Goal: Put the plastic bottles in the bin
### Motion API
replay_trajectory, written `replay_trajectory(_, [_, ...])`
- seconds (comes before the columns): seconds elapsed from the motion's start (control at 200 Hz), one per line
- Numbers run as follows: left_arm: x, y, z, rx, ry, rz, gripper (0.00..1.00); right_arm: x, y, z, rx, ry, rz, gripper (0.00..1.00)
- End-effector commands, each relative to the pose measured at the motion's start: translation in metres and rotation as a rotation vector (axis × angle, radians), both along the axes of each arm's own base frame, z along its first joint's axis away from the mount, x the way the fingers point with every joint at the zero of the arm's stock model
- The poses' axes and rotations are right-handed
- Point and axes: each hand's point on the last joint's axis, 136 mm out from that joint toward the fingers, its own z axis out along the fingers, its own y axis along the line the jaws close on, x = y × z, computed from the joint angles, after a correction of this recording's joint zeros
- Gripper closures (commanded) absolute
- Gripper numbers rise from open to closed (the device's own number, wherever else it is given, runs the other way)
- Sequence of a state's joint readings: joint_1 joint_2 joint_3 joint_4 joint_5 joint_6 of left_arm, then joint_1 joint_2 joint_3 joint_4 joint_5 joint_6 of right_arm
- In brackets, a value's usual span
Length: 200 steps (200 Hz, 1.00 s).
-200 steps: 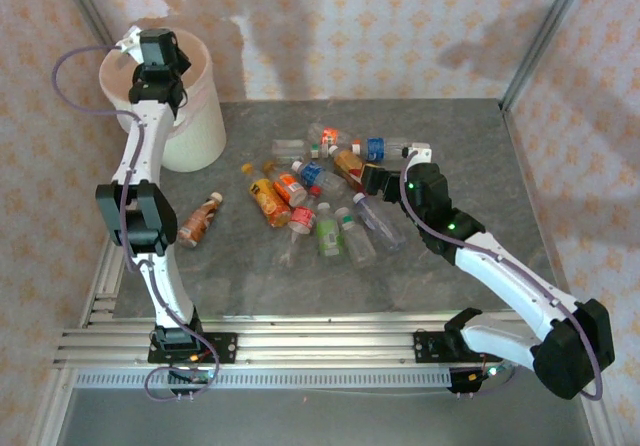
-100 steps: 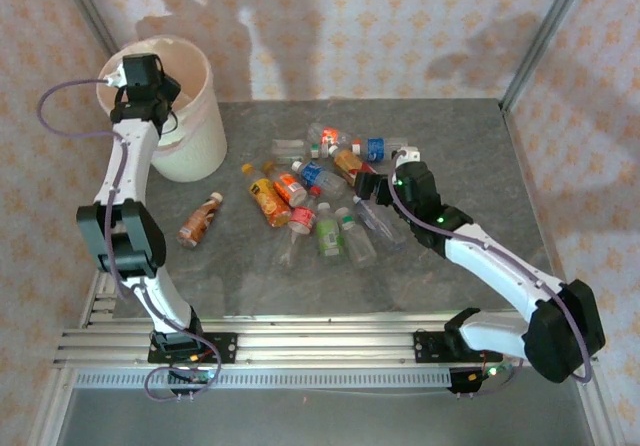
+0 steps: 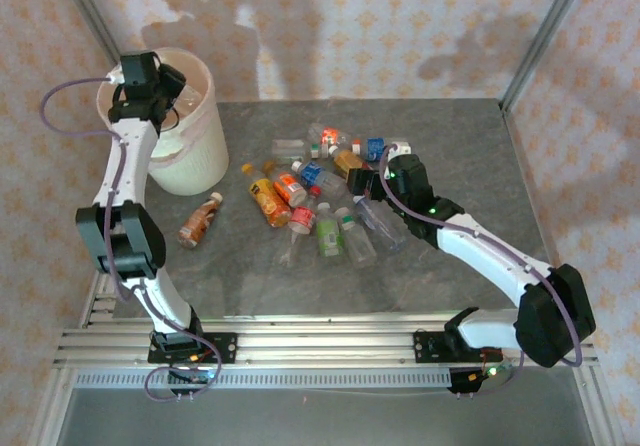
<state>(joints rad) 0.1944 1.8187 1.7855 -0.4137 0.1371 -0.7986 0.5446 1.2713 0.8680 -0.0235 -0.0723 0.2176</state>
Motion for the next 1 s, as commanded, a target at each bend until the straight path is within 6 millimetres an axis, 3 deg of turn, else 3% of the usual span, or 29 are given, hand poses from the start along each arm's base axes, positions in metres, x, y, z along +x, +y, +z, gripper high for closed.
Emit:
replay_trajectory(0.0, [0.02, -0.016, 0.008, -0.063, -0.051, -0.075, 0.37, 0.005, 0.005, 0.017, 0.046, -0.026, -0.006, 0.01])
replay_trajectory(0.16, [0.02, -0.011, 0.002, -0.047, -0.017, -0.053, 0.27, 0.003, 0.004, 0.02, 0.051, -0.03, -0.01, 0.01])
replay_trajectory(0.27, [0.017, -0.009, 0.01, -0.025, -0.023, -0.05, 0.18, 0.003, 0.002, 0.022, 0.037, -0.038, -0.009, 0.01])
replay_trajectory(0.41, [0.016, -0.017, 0.039, 0.015, -0.085, -0.115, 0.1, 0.004, 0.003, 0.023, 0.03, -0.048, -0.006, 0.01])
replay_trajectory(0.545, [0.003, -0.029, 0.076, 0.064, -0.15, -0.189, 0.07, 0.006, 0.003, 0.024, 0.046, -0.064, -0.01, 0.01])
replay_trajectory(0.595, [-0.006, -0.036, 0.091, 0.085, -0.18, -0.226, 0.0, 0.006, 0.004, 0.025, 0.056, -0.075, -0.013, 0.01])
replay_trajectory(0.731, [-0.032, -0.067, 0.137, 0.143, -0.305, -0.367, 0.0, 0.009, 0.004, 0.028, 0.081, -0.114, -0.018, 0.01])
replay_trajectory(0.836, [-0.064, -0.097, 0.167, 0.239, -0.338, -0.462, 0.0, 0.014, -0.001, 0.029, 0.092, -0.148, -0.057, 0.01])
replay_trajectory(0.996, [-0.128, -0.148, 0.176, 0.432, -0.289, -0.539, 0.0, 0.019, -0.013, 0.036, 0.132, -0.205, -0.14, 0.01])
